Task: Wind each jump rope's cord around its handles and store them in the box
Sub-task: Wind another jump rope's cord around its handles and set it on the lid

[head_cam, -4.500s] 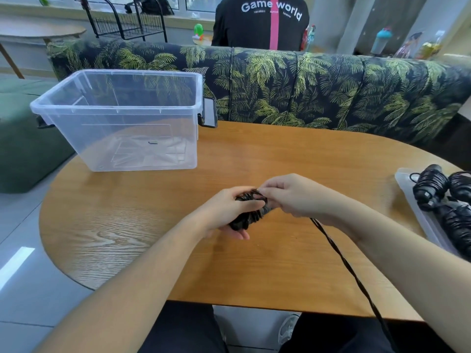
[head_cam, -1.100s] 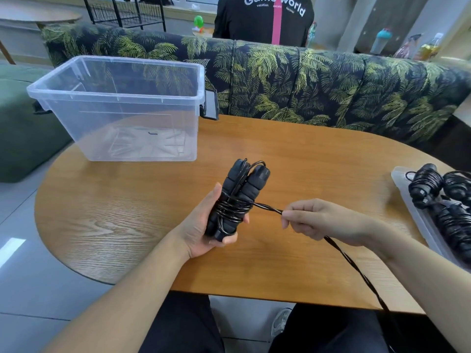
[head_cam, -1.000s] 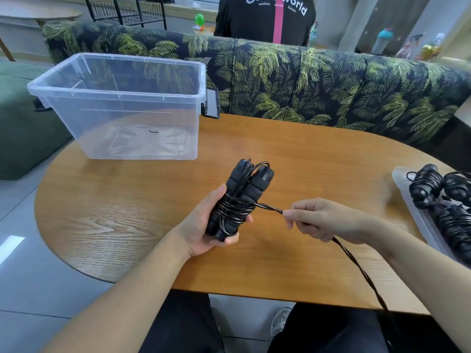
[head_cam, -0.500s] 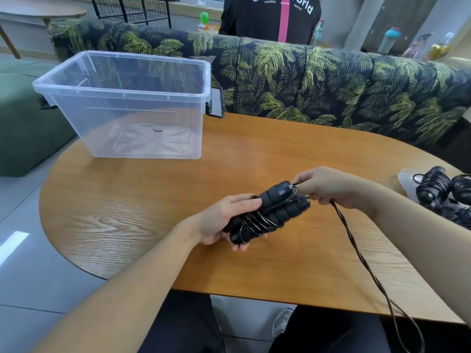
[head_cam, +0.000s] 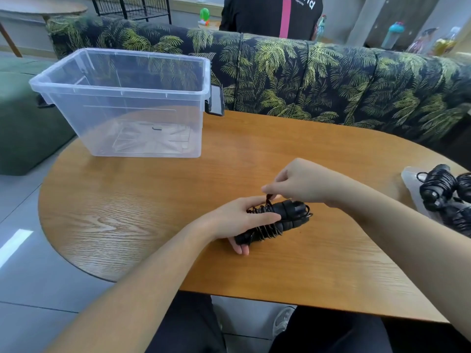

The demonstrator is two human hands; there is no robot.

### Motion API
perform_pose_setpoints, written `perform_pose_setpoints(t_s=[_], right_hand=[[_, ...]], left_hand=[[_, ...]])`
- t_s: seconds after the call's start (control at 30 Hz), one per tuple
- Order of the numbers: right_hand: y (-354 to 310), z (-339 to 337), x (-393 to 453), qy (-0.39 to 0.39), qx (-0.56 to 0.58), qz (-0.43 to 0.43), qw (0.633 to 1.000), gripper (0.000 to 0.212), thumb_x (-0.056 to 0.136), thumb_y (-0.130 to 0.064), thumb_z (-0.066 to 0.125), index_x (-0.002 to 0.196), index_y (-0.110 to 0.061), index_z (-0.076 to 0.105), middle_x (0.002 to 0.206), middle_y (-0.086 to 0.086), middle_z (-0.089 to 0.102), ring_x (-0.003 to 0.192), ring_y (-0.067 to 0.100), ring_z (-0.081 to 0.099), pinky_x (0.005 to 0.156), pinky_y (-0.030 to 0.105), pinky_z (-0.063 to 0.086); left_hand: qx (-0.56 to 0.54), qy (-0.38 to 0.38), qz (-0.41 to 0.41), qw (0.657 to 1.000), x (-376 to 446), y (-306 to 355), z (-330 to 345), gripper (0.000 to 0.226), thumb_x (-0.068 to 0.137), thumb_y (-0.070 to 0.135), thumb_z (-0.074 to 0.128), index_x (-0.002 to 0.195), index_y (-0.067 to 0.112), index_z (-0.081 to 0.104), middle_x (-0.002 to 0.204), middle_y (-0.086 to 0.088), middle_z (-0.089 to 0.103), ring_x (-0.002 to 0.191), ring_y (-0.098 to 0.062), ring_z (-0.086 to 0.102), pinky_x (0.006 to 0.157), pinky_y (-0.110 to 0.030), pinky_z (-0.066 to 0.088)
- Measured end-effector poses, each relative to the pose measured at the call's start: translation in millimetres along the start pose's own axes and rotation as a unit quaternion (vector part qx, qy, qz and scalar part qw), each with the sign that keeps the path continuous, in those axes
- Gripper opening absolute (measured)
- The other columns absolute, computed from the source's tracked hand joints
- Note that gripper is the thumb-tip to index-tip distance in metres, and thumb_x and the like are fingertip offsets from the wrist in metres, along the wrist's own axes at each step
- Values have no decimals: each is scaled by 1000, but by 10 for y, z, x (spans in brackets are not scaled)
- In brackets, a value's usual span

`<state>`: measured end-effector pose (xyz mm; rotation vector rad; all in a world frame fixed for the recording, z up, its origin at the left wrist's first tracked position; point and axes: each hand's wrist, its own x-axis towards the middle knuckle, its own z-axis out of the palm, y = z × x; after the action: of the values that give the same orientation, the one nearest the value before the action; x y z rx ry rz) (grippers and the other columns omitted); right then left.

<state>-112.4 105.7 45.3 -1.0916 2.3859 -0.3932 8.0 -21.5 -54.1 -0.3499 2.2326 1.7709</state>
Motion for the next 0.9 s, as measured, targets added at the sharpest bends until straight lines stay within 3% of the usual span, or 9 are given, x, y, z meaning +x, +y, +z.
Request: perform_pose_setpoints(t_s=[0.07, 0.13, 0.3, 0.4, 0.5, 0.6, 0.7, 0.8, 0.9], right_hand=[[-56, 37, -78, -6, -20, -22, 1000, 32, 97, -41, 60, 85, -19, 79, 49, -5, 55, 43, 9, 42, 43, 18, 35], [-55, 88, -158, -17, -6, -43, 999, 28, 101, -37, 54, 94, -25, 78, 59, -5, 64, 50, 9, 48, 47, 19, 39], [86, 226, -316, -11, 58, -87, 994, 28, 104, -34, 49, 128, -39, 63, 49, -20, 55, 42, 3, 40, 46, 13, 32], [183, 216, -382, 35, 102, -94, 990, 25, 102, -29, 57, 122, -33, 70, 55, -33, 56, 48, -5, 48, 52, 8, 36], [235, 261, -437, 54, 105, -97, 988, 24, 100, -31, 59, 120, -36, 71, 51, -21, 59, 40, 6, 36, 46, 13, 30], [279, 345, -436, 71, 110, -89, 987, 25, 101, -35, 56, 122, -43, 69, 54, -5, 64, 38, 9, 28, 44, 17, 26], [286, 396, -444, 59, 107, -101, 987, 29, 103, -34, 53, 127, -46, 64, 53, -14, 62, 38, 8, 30, 44, 17, 27], [277, 377, -455, 56, 120, -118, 984, 24, 101, -29, 58, 117, -44, 68, 55, -33, 58, 40, 4, 39, 47, 12, 32], [343, 358, -393, 67, 176, -102, 977, 13, 93, -36, 69, 101, -41, 77, 56, -13, 57, 47, 6, 38, 50, 17, 33]], left_hand=[[-28, 8, 4, 1000, -18, -4, 7, 45, 92, 57, 65, 133, 45, 52, 106, -6, 73, 71, -38, 75, 62, -42, 64], [-76, 15, 9, 997, -50, -23, 3, 36, 93, 57, 64, 126, 47, 56, 104, -11, 74, 72, -40, 74, 60, -40, 63], [-173, 31, 26, 984, -109, -129, -25, 36, 95, 53, 62, 128, 42, 55, 109, -17, 73, 79, -45, 73, 63, -45, 62], [-237, 42, 35, 970, -130, -161, -39, 40, 88, 50, 67, 126, 42, 59, 113, -14, 71, 83, -33, 72, 62, -47, 61], [-230, 91, 56, 967, -95, -181, 36, 35, 91, 45, 67, 125, 42, 59, 108, -12, 69, 76, -24, 70, 56, -42, 58], [-246, 104, 82, 960, -90, -201, 98, 42, 88, 44, 67, 127, 39, 53, 99, -14, 71, 81, -30, 72, 53, -41, 57], [-278, 92, 98, 951, -153, -235, 57, 46, 91, 37, 66, 133, 33, 49, 100, -15, 71, 86, -36, 70, 55, -42, 58], [-297, 73, 114, 945, -198, -278, 10, 49, 94, 32, 68, 138, 32, 47, 103, -15, 71, 90, -37, 69, 61, -46, 59], [-319, 67, 130, 937, -191, -320, 9, 47, 92, 26, 67, 136, 31, 50, 108, -16, 71, 93, -39, 69, 71, -53, 59]])
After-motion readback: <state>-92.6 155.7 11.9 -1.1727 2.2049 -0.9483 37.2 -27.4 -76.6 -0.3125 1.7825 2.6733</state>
